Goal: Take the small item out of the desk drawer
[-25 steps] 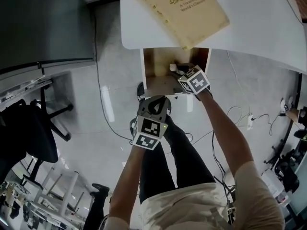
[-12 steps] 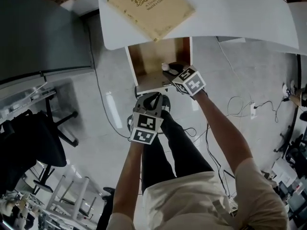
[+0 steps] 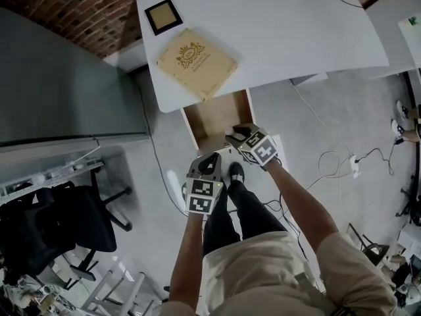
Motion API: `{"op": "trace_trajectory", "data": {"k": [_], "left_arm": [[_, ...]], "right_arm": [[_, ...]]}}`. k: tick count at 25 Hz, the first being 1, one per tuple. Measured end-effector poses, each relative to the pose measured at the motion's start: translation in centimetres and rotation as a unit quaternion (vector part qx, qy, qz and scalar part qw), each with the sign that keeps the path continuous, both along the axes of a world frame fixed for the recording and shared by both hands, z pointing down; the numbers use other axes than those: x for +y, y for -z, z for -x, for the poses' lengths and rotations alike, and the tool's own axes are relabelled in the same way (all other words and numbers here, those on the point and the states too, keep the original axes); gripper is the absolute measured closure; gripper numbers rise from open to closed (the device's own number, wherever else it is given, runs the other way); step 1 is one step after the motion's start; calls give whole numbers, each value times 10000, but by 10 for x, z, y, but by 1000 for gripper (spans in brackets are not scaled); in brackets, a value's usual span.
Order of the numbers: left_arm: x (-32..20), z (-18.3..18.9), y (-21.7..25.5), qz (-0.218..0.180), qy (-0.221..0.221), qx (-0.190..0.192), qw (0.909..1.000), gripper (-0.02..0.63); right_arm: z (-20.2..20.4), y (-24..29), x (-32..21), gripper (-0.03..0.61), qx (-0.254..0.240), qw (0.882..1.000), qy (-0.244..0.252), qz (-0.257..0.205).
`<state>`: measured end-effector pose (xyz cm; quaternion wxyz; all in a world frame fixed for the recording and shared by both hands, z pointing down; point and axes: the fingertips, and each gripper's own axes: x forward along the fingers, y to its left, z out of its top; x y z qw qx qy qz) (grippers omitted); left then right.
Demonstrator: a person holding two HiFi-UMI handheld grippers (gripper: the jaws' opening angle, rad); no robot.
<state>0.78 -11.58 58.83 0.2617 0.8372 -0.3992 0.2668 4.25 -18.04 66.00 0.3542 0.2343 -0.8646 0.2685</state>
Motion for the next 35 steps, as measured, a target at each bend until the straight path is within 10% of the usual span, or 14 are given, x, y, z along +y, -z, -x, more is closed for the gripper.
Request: {"op": "trace_trajectory", "data": {"k": [17, 35], "left_arm": [[24, -8, 64, -301, 80, -158, 9994, 594], [23, -3, 121, -735, 974, 96, 9925, 594]], "right_arm": [[-29, 106, 53, 423, -579, 9911, -1190, -166], [-18, 197, 76, 423, -1210, 9850, -983, -744]]}}
